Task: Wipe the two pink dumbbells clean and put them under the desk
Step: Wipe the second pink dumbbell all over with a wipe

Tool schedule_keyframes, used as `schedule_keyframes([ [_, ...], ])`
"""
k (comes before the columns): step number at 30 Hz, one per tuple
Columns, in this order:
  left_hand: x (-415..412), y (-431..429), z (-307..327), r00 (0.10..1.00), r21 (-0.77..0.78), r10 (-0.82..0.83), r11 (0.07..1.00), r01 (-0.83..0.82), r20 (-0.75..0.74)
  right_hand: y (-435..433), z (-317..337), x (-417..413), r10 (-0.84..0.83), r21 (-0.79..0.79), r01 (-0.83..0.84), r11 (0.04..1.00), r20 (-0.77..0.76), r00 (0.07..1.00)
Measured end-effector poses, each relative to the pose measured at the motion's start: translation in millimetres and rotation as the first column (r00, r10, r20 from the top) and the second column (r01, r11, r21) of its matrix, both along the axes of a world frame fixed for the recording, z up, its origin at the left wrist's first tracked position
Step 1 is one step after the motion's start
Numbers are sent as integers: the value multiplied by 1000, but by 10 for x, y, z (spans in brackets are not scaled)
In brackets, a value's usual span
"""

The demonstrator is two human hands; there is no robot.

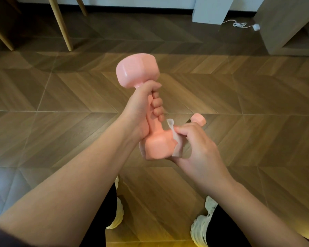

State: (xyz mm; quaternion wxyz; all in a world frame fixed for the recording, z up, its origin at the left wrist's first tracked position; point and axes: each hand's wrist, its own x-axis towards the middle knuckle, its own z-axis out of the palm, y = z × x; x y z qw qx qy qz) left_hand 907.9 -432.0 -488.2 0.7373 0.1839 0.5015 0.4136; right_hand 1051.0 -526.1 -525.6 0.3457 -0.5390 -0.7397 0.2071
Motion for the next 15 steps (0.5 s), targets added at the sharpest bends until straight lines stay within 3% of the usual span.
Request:
schedule_keyframes([
  [3,-39,-30,-5,995,66,-42,997,36,90,76,-8,84,107,-216,-115,970,-45,993],
  [8,-60,-98,13,929,229,-249,955,188,273,74,48,77,202,-260,-234,937,-142,969],
  [11,-39,-100,20,935,222,-260,953,207,242,53,33,69,176,-237,-209,949,-151,973],
  [15,14,-67,36,983,128,-152,982,139,99,40,-17,89,126,-69,-131,989,-70,990],
])
